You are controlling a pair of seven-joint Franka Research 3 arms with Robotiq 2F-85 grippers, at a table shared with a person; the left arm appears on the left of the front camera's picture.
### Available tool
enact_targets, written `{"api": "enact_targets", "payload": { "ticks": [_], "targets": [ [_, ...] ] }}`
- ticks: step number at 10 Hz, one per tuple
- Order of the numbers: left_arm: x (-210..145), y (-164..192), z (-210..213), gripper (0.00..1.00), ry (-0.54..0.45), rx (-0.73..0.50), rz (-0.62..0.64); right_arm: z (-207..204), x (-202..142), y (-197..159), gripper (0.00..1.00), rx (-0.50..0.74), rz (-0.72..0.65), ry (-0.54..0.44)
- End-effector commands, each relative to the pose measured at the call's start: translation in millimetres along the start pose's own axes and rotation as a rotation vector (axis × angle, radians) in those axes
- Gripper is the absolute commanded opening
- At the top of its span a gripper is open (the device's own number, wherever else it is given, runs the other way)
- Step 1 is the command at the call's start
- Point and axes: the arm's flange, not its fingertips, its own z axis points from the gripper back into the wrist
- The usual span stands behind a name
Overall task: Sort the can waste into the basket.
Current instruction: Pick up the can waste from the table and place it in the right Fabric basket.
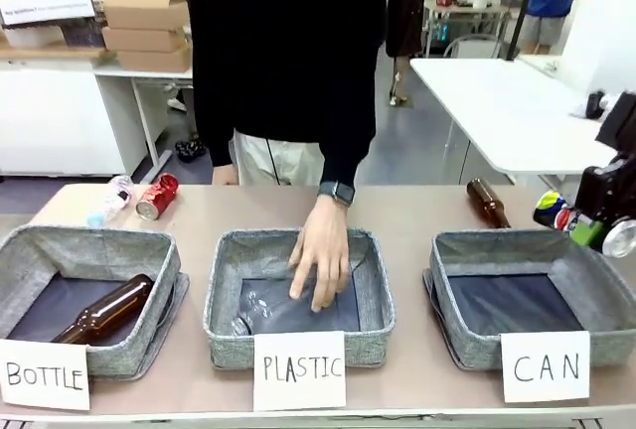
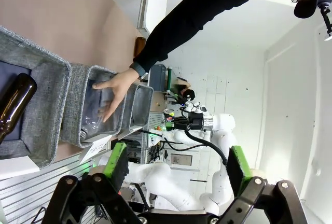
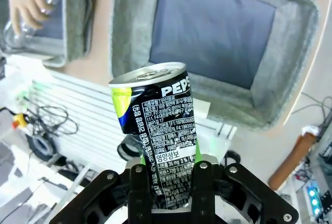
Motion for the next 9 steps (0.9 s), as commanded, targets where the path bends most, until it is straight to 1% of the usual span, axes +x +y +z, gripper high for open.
{"api": "enact_targets", "payload": {
  "ticks": [1,3,5,6,7,9],
  "targets": [
    [-1.7,-0.2,0.6,1.0,0.008,-0.004,-0.018,-1.4,7.0,-9.2,0.0,0.003,0.008,-0.024],
    [-1.7,-0.2,0.6,1.0,0.008,-0.004,-0.018,-0.7,9.3,-12.1,0.0,0.005,-0.005,-0.028],
    [-1.7,-0.2,0.6,1.0,0.008,-0.004,-0.018,-0.3,13.5,-13.1,0.83,0.013,-0.006,-0.023],
    [-1.7,-0.2,0.6,1.0,0.008,-0.004,-0.018,-0.3,13.9,-13.5,0.95,0.013,-0.008,-0.026],
    [-1.7,-0.2,0.6,1.0,0.008,-0.004,-0.018,0.7,14.0,-14.0,1.0,0.017,-0.011,-0.039],
    [-1.7,-0.2,0.6,1.0,0.008,-0.004,-0.018,1.4,14.9,-15.3,1.0,0.023,-0.024,-0.06]
  ]
}}
